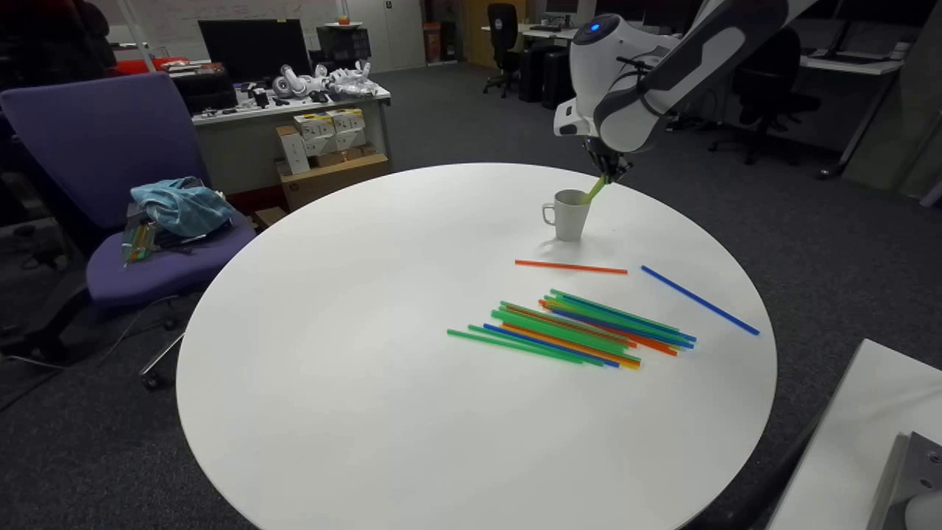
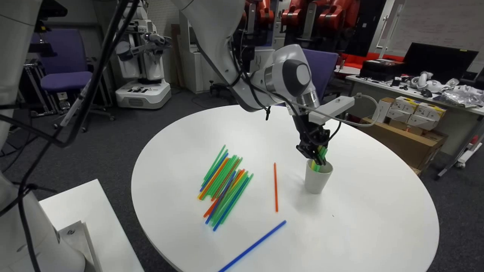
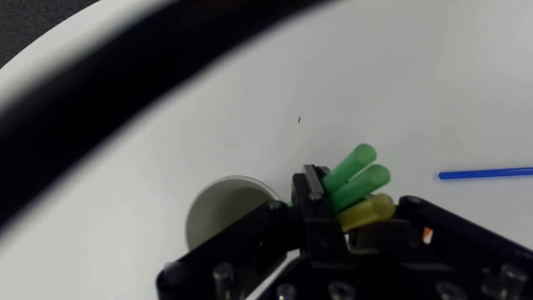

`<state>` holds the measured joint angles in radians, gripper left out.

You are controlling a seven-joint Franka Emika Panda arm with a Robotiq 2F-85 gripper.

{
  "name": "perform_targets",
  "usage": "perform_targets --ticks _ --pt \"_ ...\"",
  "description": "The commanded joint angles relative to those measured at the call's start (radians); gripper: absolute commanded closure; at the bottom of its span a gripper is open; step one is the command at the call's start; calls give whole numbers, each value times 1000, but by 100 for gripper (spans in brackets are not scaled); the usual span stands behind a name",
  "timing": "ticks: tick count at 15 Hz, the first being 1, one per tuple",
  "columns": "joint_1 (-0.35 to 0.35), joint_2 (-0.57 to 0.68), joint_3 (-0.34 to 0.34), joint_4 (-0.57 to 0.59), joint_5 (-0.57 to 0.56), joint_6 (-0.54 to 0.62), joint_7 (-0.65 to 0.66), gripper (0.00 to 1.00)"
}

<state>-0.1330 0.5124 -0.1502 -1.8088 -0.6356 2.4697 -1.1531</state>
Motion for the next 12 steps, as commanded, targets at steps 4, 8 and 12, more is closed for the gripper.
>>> perform_targets --ticks 4,8,12 --pt "-14 -33 13 9 4 90 37 99" --pt "-11 -37 17 62 16 136 60 99" --pt "-10 -37 21 99 16 166 60 99"
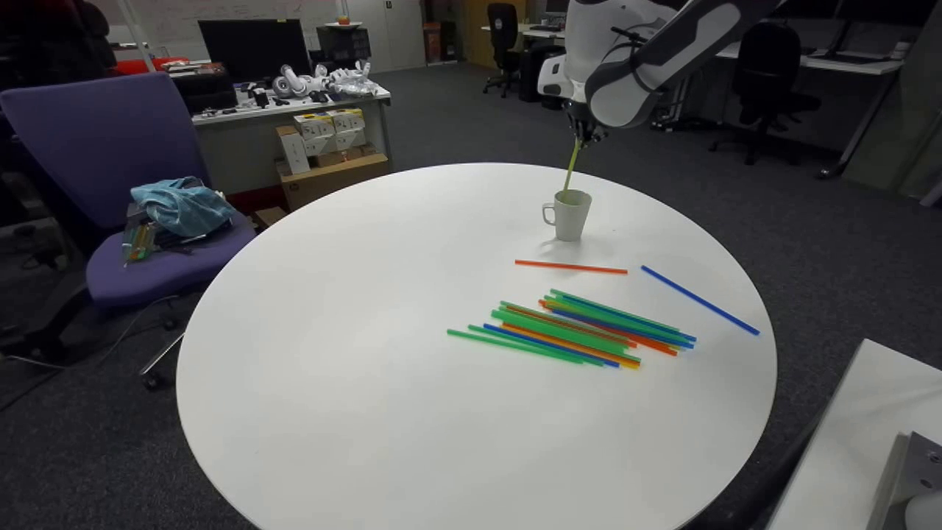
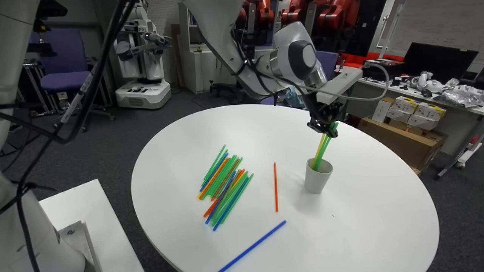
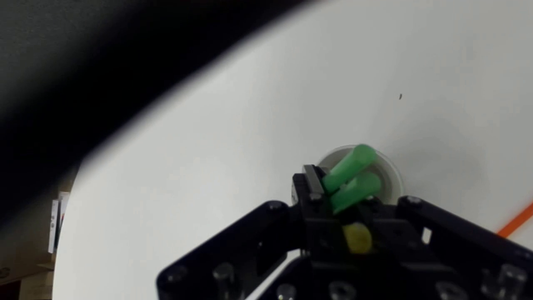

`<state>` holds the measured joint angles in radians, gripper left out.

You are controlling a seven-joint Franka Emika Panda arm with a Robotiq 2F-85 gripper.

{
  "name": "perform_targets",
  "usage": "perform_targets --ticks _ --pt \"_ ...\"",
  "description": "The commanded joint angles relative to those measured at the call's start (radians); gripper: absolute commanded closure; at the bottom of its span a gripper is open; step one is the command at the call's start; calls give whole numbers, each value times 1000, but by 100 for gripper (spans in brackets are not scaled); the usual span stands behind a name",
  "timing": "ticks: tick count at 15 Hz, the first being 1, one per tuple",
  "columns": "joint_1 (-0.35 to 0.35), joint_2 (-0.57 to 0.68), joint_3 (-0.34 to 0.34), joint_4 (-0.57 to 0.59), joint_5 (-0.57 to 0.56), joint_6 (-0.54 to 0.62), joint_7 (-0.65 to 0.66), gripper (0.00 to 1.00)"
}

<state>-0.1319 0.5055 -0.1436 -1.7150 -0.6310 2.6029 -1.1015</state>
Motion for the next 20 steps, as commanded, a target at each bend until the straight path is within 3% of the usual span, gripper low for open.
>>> perform_targets --ticks 1,5,12,20 --pt "-11 -31 16 16 14 38 10 99" --pt "-14 -48 36 69 67 31 -6 99" --pt "-26 -93 135 119 338 -126 -159 99" --pt "-30 -57 148 69 406 -287 -219 99"
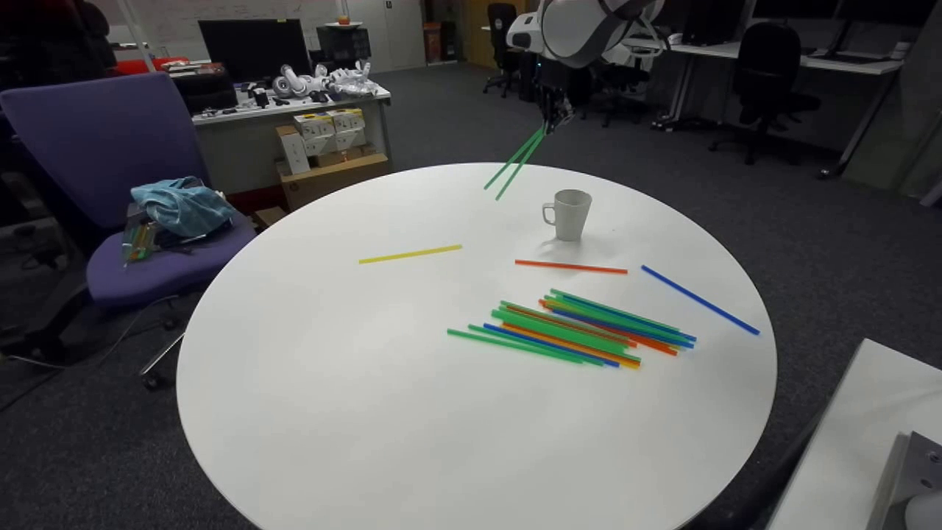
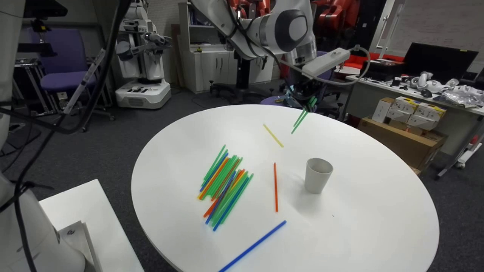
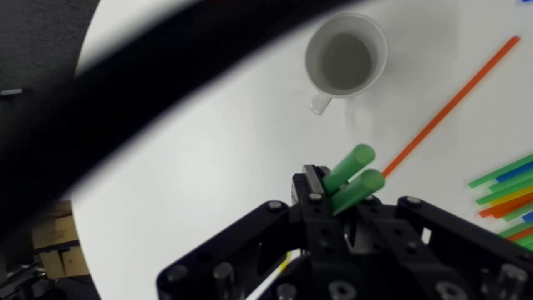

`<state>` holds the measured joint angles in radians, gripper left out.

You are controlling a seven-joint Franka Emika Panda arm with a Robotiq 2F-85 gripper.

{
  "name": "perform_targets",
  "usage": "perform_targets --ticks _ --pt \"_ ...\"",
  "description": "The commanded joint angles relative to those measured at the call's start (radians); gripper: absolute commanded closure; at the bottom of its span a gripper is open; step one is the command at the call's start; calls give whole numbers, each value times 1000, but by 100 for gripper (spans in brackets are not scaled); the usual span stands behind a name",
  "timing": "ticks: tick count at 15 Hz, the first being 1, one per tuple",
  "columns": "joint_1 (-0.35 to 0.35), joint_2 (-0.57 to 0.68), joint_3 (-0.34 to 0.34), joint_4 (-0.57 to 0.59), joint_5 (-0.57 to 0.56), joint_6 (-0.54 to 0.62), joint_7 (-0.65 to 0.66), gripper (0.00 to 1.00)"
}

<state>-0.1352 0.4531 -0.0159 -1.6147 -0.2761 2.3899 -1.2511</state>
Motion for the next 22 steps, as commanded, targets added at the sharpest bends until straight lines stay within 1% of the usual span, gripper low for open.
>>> perform_targets --ticks 1,4,7,8,11,16,18,19,21,22 --pt "-37 2 26 -42 78 -123 -95 99" --pt "-69 33 41 -47 197 -247 -150 99" --pt "-101 34 58 -87 363 -187 -104 99" --pt "-108 23 60 -110 410 -184 -92 99" --pt "-129 -16 63 -192 547 -121 -72 99" --pt "-147 -92 81 -394 777 119 -76 99" --pt "-147 -126 91 -468 842 266 -95 99" --pt "-148 -139 97 -500 863 344 -105 99" --pt "-139 -166 93 -571 838 511 -97 99" --pt "-107 -173 60 -604 837 591 -92 99"
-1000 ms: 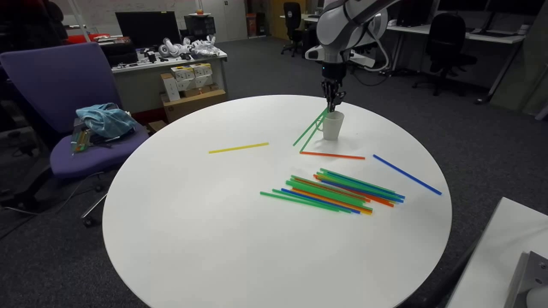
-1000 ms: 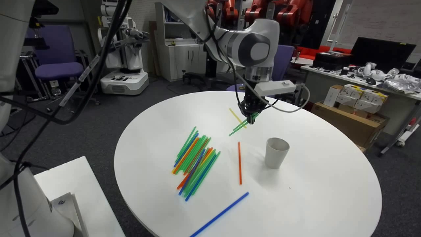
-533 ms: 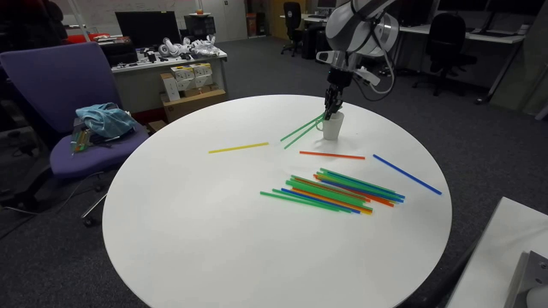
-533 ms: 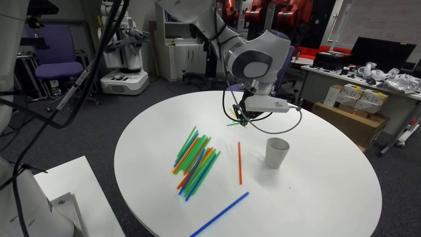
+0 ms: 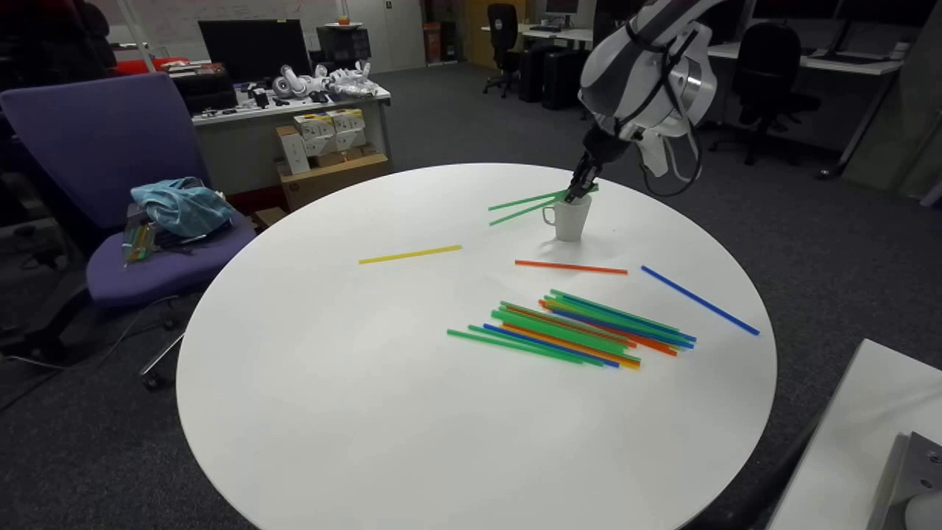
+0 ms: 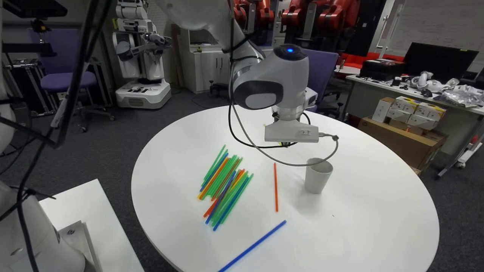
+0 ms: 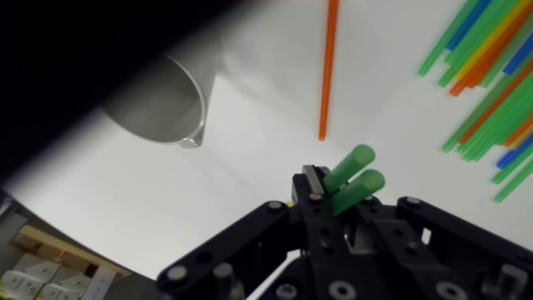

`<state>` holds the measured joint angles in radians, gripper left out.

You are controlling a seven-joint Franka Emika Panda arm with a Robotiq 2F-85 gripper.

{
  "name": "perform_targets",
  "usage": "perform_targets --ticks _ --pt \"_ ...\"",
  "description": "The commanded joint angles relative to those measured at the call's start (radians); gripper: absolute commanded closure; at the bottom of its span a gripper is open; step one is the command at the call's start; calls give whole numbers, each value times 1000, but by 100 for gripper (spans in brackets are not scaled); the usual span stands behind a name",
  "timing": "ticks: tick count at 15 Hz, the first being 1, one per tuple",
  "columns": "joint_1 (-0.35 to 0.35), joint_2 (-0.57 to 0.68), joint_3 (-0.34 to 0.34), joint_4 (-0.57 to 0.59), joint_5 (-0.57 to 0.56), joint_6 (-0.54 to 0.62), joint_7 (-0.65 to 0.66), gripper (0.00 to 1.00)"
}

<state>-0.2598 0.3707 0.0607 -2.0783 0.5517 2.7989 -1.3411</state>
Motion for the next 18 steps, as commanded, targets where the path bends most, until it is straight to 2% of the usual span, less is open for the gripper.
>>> perform_targets --ticks 1,3,6,10,16,17,18 --pt "37 -94 -44 -177 -22 237 34 99" --pt "66 -91 -93 -234 -41 246 83 99" --pt "81 -95 -124 -299 -23 174 125 99" --pt "78 -88 -129 -328 -10 77 192 99" --pt "74 -65 -126 -336 -16 21 258 99" --pt "74 -64 -125 -338 -18 12 263 78" --pt "73 -63 -124 -340 -17 4 267 98"
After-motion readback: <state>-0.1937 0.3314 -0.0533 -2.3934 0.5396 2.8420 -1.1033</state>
